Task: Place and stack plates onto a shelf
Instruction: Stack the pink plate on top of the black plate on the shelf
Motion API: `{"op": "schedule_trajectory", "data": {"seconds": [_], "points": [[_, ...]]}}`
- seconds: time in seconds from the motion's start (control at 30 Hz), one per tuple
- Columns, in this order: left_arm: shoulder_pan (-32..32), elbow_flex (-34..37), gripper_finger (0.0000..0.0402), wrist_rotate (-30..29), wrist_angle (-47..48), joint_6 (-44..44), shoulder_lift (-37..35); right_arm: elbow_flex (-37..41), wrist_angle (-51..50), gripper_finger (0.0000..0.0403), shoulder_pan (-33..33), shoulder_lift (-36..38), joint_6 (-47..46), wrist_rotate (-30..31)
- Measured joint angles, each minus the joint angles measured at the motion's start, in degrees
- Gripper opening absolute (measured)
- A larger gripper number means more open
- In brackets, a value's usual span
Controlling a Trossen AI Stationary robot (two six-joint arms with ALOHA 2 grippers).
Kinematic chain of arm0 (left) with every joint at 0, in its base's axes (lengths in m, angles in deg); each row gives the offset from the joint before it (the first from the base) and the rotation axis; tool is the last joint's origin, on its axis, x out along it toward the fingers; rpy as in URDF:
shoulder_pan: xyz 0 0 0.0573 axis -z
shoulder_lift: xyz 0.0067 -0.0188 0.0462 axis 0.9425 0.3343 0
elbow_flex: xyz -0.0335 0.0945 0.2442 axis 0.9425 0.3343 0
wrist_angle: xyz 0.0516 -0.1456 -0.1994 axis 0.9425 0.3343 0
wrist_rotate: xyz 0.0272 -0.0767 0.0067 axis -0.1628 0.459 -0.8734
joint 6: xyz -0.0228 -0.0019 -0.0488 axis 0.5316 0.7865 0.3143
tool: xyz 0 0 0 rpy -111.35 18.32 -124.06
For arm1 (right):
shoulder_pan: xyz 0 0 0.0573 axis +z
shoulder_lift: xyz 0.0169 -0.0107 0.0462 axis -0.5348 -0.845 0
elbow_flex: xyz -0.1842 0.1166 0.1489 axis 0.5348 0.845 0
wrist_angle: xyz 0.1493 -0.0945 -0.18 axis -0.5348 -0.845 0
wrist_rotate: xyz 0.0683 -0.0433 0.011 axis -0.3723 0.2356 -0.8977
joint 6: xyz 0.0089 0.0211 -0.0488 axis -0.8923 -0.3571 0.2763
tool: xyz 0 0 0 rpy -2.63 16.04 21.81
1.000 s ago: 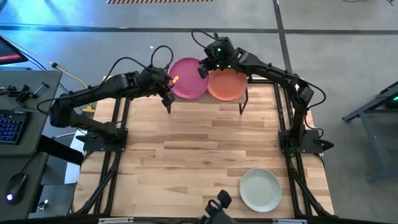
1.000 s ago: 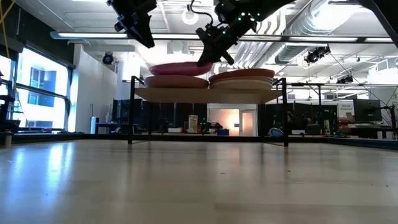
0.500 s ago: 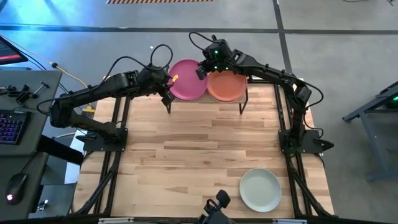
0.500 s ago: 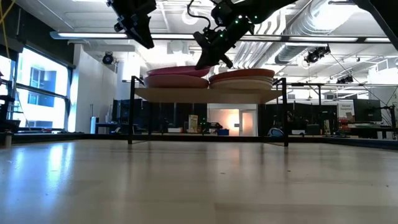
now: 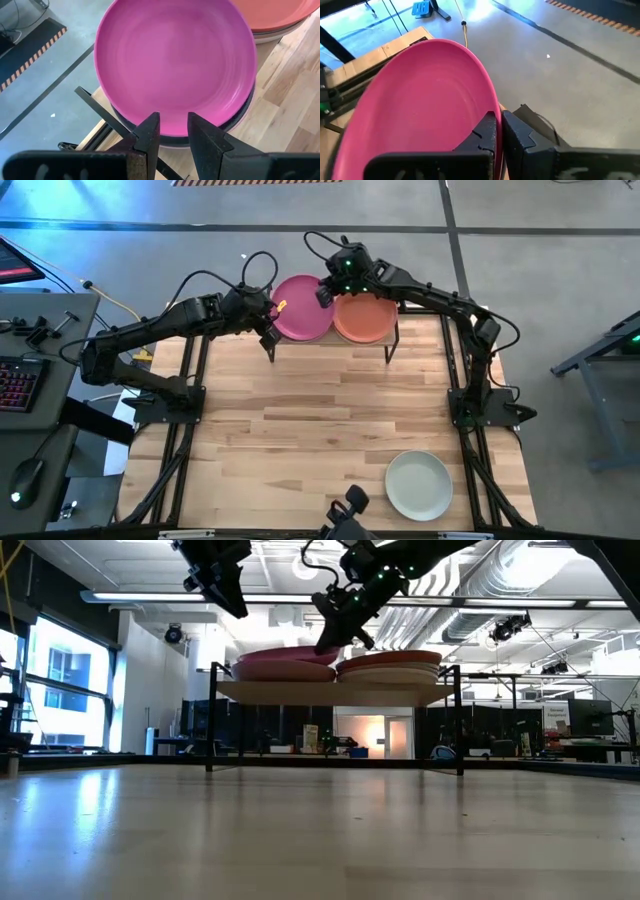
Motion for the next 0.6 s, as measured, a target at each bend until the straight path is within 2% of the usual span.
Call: {"op": "schedule_trajectory", "data": {"seconds": [0.3, 0.6], "points": [[0.0, 0.0, 0.009, 0.0, 0.0, 0.0, 0.0, 0.0, -0.7, 0.0001, 0.1, -1.7, 0.4, -3.2], [0.0, 0.0, 0.009, 0.0, 0.0, 0.0, 0.0, 0.0, -0.3, 0.0001, 0.2, -1.6, -0.9, -0.1]]}}
